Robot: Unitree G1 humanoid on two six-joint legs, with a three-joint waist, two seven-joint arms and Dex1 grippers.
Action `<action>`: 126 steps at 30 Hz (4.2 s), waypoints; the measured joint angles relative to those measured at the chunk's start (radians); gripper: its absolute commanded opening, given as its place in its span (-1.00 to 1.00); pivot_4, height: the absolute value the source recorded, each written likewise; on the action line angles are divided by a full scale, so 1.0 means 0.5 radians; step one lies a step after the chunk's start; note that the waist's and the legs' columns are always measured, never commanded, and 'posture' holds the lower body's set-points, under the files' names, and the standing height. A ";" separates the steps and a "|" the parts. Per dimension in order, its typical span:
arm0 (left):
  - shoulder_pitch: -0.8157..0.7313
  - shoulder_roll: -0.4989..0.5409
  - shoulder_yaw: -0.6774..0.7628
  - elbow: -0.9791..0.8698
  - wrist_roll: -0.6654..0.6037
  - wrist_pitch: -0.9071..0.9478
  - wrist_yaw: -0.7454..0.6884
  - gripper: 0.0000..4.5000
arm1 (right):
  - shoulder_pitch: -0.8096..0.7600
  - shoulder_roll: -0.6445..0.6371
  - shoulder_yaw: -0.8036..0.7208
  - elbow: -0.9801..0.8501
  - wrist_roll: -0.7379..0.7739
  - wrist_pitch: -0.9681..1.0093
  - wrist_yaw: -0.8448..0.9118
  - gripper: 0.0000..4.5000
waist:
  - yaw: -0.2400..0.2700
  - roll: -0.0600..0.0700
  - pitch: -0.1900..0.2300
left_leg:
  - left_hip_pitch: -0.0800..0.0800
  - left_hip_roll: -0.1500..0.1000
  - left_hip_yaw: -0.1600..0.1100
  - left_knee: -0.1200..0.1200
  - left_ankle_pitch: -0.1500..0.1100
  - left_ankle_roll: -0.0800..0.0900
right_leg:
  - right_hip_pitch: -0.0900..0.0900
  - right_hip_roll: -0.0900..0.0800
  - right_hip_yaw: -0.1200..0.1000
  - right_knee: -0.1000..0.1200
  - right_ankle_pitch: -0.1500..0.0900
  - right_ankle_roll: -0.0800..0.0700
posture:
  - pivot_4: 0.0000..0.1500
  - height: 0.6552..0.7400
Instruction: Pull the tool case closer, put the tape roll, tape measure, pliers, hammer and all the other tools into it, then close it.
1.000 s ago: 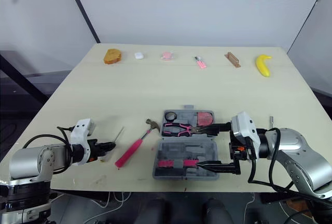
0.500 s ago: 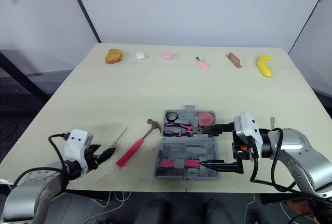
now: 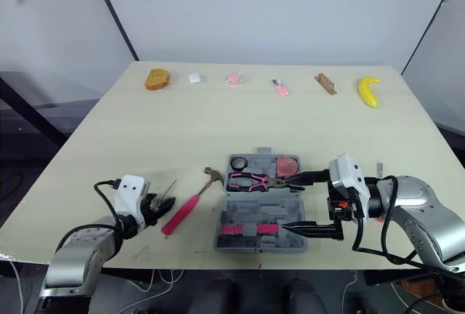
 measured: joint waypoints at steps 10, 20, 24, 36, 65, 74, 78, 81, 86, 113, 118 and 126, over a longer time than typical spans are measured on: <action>0.115 0.069 0.041 -0.001 -0.015 -0.088 -0.065 -0.98 | 0.001 -0.017 -0.023 -0.026 0.002 0.005 -0.043 1.00 | -0.016 0.001 -0.001 | 0.003 0.001 0.003 -0.002 0.000 0.000 | 0.000 0.001 0.002 0.000 0.000 0.000 | 1.00 1.00; 0.231 0.188 0.075 -0.044 -0.035 -0.097 -0.162 0.10 | 0.002 0.012 -0.007 -0.026 -0.011 0.000 -0.080 1.00 | -0.015 0.001 -0.001 | 0.008 0.002 0.009 -0.008 0.000 0.000 | 0.000 0.001 0.008 0.000 0.000 0.000 | 1.00 1.00; 0.246 0.191 0.109 -0.115 -0.055 0.008 -0.133 0.25 | 0.004 0.013 -0.007 -0.027 -0.011 -0.001 -0.081 1.00 | -0.014 0.001 -0.001 | 0.008 0.002 0.009 -0.009 0.000 0.000 | 0.000 0.000 0.009 -0.001 -0.001 0.000 | 1.00 1.00; 0.331 0.355 0.094 -0.159 -0.087 0.042 -0.279 0.25 | 0.027 0.031 0.011 -0.038 -0.033 -0.025 -0.077 1.00 | -0.013 0.000 0.000 | 0.011 0.002 0.012 -0.014 0.000 0.000 | 0.000 0.001 0.011 -0.002 -0.001 0.000 | 1.00 1.00; 0.126 0.475 0.205 -0.460 -0.662 0.232 -0.670 -0.99 | 0.127 -0.024 -0.093 -0.038 -0.008 -0.027 -0.071 1.00 | -0.004 -0.012 0.009 | 0.011 0.003 0.012 -0.016 0.000 0.000 | 0.000 -0.002 0.011 -0.004 -0.001 0.000 | 1.00 1.00; -0.799 0.797 -0.804 -0.650 -0.641 0.461 -1.129 -0.99 | 0.430 -0.196 -0.421 -0.029 -0.013 -0.061 -0.033 1.00 | -0.005 -0.011 0.016 | 0.012 0.000 0.013 -0.020 0.000 0.000 | 0.011 0.006 0.004 -0.025 0.000 0.001 | 1.00 1.00; -1.208 0.660 -1.184 -0.478 -0.514 0.606 -1.158 -0.99 | 0.552 -0.201 -0.496 -0.102 -0.022 -0.065 -0.067 1.00 | -0.018 -0.011 0.016 | 0.010 0.000 0.012 -0.022 0.000 0.000 | 0.011 0.008 0.006 -0.029 0.000 0.001 | 1.00 1.00; -1.357 0.621 -1.442 -0.374 -0.361 0.601 -1.209 -0.99 | 0.627 -0.201 -0.526 -0.145 -0.035 -0.066 -0.097 1.00 | -0.021 -0.011 0.016 | 0.011 0.000 0.010 -0.024 0.000 0.000 | 0.010 0.009 0.009 -0.030 -0.001 0.001 | 1.00 1.00; -1.527 0.456 -1.776 -0.141 -0.064 0.516 -1.219 -0.99 | 0.708 -0.223 -0.648 -0.154 -0.048 -0.085 -0.096 1.00 | -0.002 -0.011 0.016 | 0.009 -0.002 0.012 -0.022 0.000 0.000 | 0.011 0.008 0.006 -0.030 -0.001 0.001 | 1.00 1.00; -1.677 0.281 -2.004 0.221 0.549 0.061 -1.524 -0.99 | 0.850 -0.239 -0.782 -0.261 -0.048 -0.087 -0.200 1.00 | -0.002 -0.011 0.016 | 0.009 -0.002 0.011 -0.020 0.000 0.000 | 0.011 0.008 0.004 -0.029 -0.001 0.001 | 1.00 1.00; -1.686 0.249 -2.005 0.243 0.628 0.019 -1.575 -0.99 | 0.869 -0.237 -0.782 -0.289 -0.048 -0.087 -0.216 1.00 | 0.003 -0.011 0.016 | 0.009 -0.002 0.010 -0.019 0.000 0.000 | 0.013 0.007 0.003 -0.029 -0.001 0.001 | 1.00 1.00; -1.686 0.184 -2.003 0.243 0.719 0.044 -1.596 -0.99 | 0.907 -0.231 -0.799 -0.318 -0.046 -0.088 -0.223 1.00 | 0.016 -0.011 0.016 | 0.009 -0.003 0.010 -0.018 0.000 0.000 | 0.014 0.007 0.001 -0.029 -0.001 0.001 | 1.00 1.00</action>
